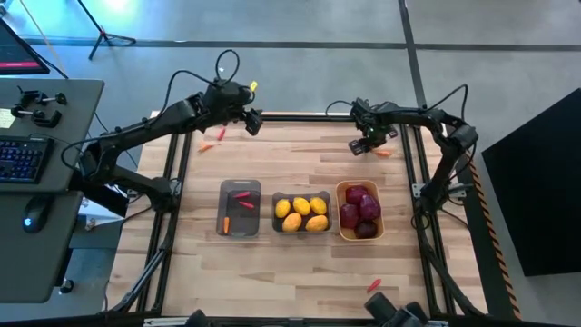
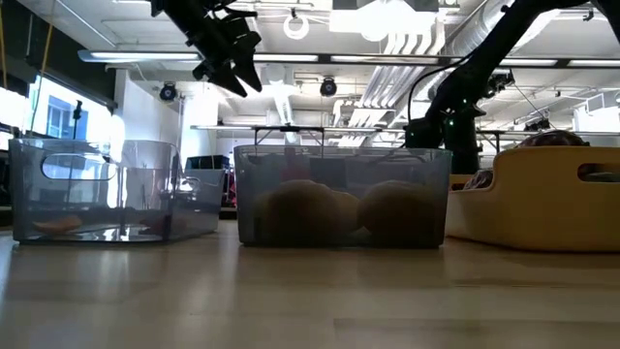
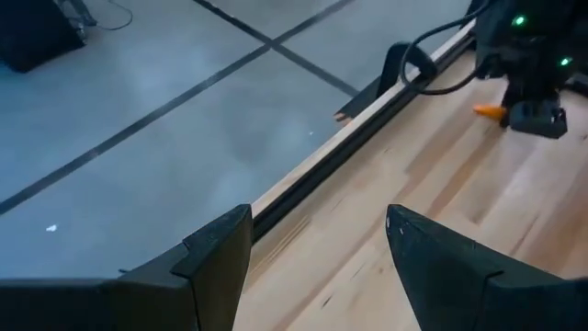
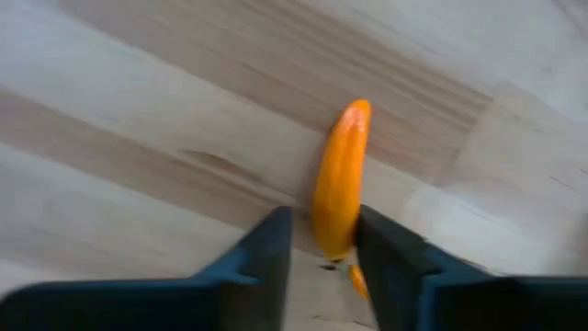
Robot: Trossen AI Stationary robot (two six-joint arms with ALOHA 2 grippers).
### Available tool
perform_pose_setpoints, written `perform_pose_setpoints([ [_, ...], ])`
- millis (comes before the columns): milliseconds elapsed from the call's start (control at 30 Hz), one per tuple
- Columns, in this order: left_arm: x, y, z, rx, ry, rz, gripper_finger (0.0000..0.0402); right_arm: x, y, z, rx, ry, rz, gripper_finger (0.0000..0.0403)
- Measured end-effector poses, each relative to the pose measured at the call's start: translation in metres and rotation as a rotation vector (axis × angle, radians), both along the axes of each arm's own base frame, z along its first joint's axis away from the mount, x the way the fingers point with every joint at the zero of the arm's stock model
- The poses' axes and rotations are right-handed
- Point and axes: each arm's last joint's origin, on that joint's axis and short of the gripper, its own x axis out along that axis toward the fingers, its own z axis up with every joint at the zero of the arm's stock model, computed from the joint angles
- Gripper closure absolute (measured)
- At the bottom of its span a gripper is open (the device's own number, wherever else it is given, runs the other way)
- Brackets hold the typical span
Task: Sort produce into baskets
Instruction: Put the yellow chili pepper into the left black bin
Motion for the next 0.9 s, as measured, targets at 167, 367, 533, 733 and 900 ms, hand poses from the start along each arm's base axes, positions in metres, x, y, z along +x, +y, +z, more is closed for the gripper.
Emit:
perform_pose_setpoints([
  [167, 0.001, 0.0, 0.003, -0.012, -0.046, 0.006, 0.0163, -0.001, -0.001, 0.003, 0.024, -0.059, 0.041, 0.039],
  [367, -0.004, -0.01, 0.024, -0.051, -0.248, -0.086, 0.0163, 0.02, 0.015, 0.048, -0.136, -0.295, 0.117, 0.039],
  [533, -0.014, -0.02, 0.051, 0.04, -0.399, -0.121, 0.0163, 0.062, 0.042, 0.1, -0.302, -0.743, 0.198, 0.0394],
  [733, -0.028, -0.032, 0.066, 0.007, -0.497, -0.105, 0.0163, 0.127, 0.102, 0.112, -0.326, -1.044, 0.406, 0.0399],
  [900, -0.027, -0.043, 0.07, -0.049, -0.563, -0.116, 0.0163, 0.179, 0.16, 0.079, -0.23, -1.185, 0.515, 0.0398],
])
